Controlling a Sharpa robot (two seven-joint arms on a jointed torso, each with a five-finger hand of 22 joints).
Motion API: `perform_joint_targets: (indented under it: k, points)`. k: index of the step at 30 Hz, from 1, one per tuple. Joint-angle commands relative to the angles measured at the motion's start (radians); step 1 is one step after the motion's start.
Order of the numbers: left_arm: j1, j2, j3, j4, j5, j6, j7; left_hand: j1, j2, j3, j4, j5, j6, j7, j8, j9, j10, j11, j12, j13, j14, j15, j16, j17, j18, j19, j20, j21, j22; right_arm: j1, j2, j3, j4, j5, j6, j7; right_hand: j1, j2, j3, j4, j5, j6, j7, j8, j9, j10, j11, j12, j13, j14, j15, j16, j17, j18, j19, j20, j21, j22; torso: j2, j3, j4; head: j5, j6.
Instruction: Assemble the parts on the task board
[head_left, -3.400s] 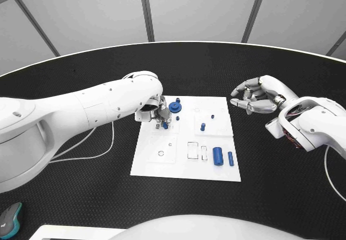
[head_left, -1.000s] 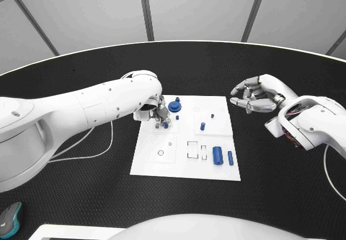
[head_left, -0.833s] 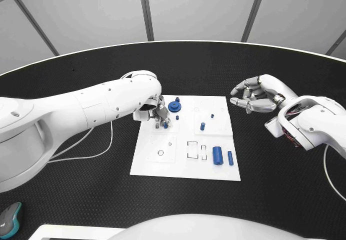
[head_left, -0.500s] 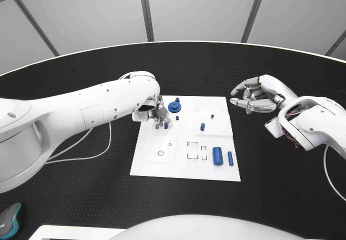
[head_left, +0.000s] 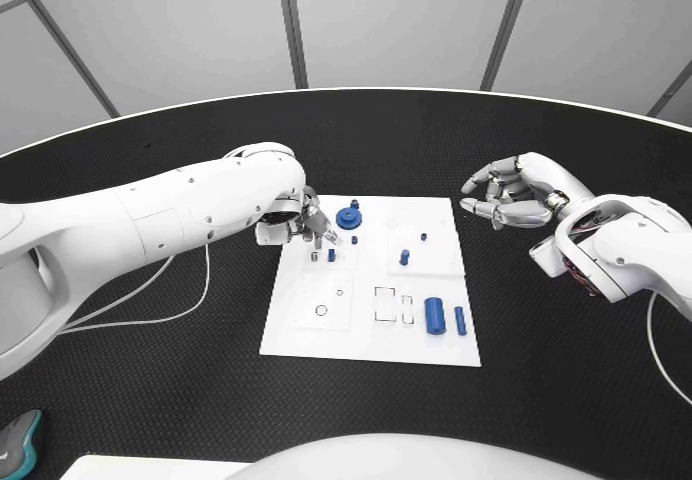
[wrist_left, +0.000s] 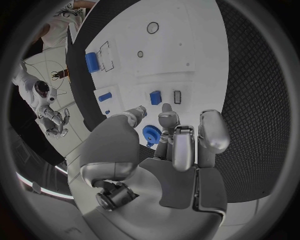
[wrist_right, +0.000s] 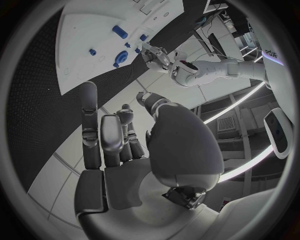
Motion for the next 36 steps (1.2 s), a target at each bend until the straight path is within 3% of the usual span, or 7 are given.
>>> perform_joint_targets:
  k: [1,10,15,18,25,31,36]
  points:
    - [0.006,-0.017,0.007,0.015,0.001,-0.026,-0.042,0.008,0.002,-0.012,0.000,-0.004,-0.016,0.003,-0.014,-0.008,-0.012,0.005,-0.012,-0.015,0.090,0.006,-0.007,0.220,-0.002,-0.007,0.004,-0.007,-0.008,0.000,0.003,0.000,-0.006,0.000,0.000,0.001,0.004,-0.005,0.004,0.003,0.004,-0.006,-0.001,0.007,-0.001,-0.006,-0.005,-0.006,-0.001,0.004,-0.004,-0.004,-0.001,0.014,0.003,0.001,-0.007,-0.002,-0.003,0.0011,0.0008,0.001,0.005]
    - [0.030,-0.069,0.035,0.067,0.031,-0.093,-0.022,0.020,0.000,-0.024,-0.001,-0.004,-0.023,0.008,-0.026,-0.017,-0.018,0.009,-0.017,-0.022,0.085,0.010,-0.016,0.204,0.002,-0.016,0.009,-0.021,-0.027,-0.001,0.008,0.000,-0.019,0.000,0.002,0.002,0.003,-0.005,0.004,0.004,0.004,-0.006,-0.001,0.007,-0.001,-0.006,-0.005,-0.007,-0.001,0.004,-0.004,-0.004,0.000,0.014,0.003,0.001,-0.009,-0.003,-0.005,0.0004,0.0014,0.003,0.024]
    - [0.042,-0.082,0.039,0.056,0.047,-0.156,0.007,0.102,0.004,-0.035,-0.003,-0.003,-0.063,0.034,-0.080,-0.064,-0.130,0.033,-0.142,-0.183,0.072,0.030,-0.038,0.171,0.011,-0.038,0.023,-0.058,-0.075,-0.001,0.011,0.000,-0.025,0.000,0.002,0.003,0.003,-0.005,0.004,0.004,0.004,-0.006,-0.001,0.007,-0.001,-0.006,-0.005,-0.007,-0.001,0.004,-0.004,-0.004,0.000,0.014,0.003,0.001,-0.009,-0.003,-0.004,0.0018,0.0021,0.004,0.037]
    - [0.045,-0.075,0.040,0.025,0.050,-0.197,0.036,0.152,0.003,-0.026,-0.004,-0.003,-0.078,0.045,-0.102,-0.093,-0.166,0.042,-0.176,-0.229,0.060,0.038,-0.057,0.139,0.020,-0.055,0.027,-0.087,-0.113,-0.001,0.013,0.000,-0.029,0.000,0.002,0.004,0.003,-0.005,0.004,0.004,0.004,-0.006,-0.001,0.007,-0.001,-0.006,-0.005,-0.007,-0.001,0.004,-0.004,-0.004,0.000,0.014,0.003,0.001,-0.009,-0.003,-0.002,0.0014,0.0018,0.006,0.045]
    - [0.047,-0.034,0.040,-0.058,0.044,-0.220,0.079,0.211,-0.001,-0.009,-0.004,-0.003,-0.087,0.056,-0.126,-0.137,-0.173,0.051,-0.175,-0.238,0.059,0.046,-0.057,0.139,0.019,-0.054,0.034,-0.089,-0.113,-0.001,0.016,-0.001,-0.031,0.000,0.002,0.005,0.003,-0.004,0.005,0.004,0.004,-0.007,-0.001,0.007,-0.001,-0.005,-0.005,-0.006,0.000,0.004,-0.004,-0.004,0.000,0.014,0.003,0.001,-0.007,-0.001,0.001,0.0012,-0.0012,0.013,0.057]
    - [0.045,-0.001,0.039,-0.113,0.026,-0.200,0.092,0.215,-0.005,-0.008,-0.002,-0.003,-0.093,0.060,-0.134,-0.149,-0.173,0.054,-0.173,-0.240,0.061,0.048,-0.053,0.144,0.018,-0.053,0.035,-0.088,-0.110,-0.001,0.016,-0.001,-0.031,0.000,0.003,0.005,0.003,-0.004,0.005,0.004,0.004,-0.007,-0.001,0.007,-0.001,-0.005,-0.005,-0.006,0.000,0.004,-0.004,-0.004,0.000,0.014,0.003,0.001,-0.007,-0.001,0.002,0.0009,-0.0005,0.014,0.060]
    - [0.038,0.023,0.039,-0.151,-0.004,-0.152,0.094,0.169,-0.030,-0.049,0.002,-0.004,-0.093,0.063,-0.141,-0.174,-0.177,0.058,-0.169,-0.243,0.061,0.053,-0.051,0.146,0.018,-0.053,0.040,-0.087,-0.108,-0.001,0.018,-0.001,-0.030,0.000,0.004,0.005,0.003,-0.004,0.005,0.004,0.004,-0.007,-0.001,0.007,-0.001,-0.005,-0.005,-0.006,0.000,0.004,-0.004,-0.004,0.000,0.014,0.003,0.001,-0.007,-0.001,0.001,0.0008,-0.0012,0.016,0.058]
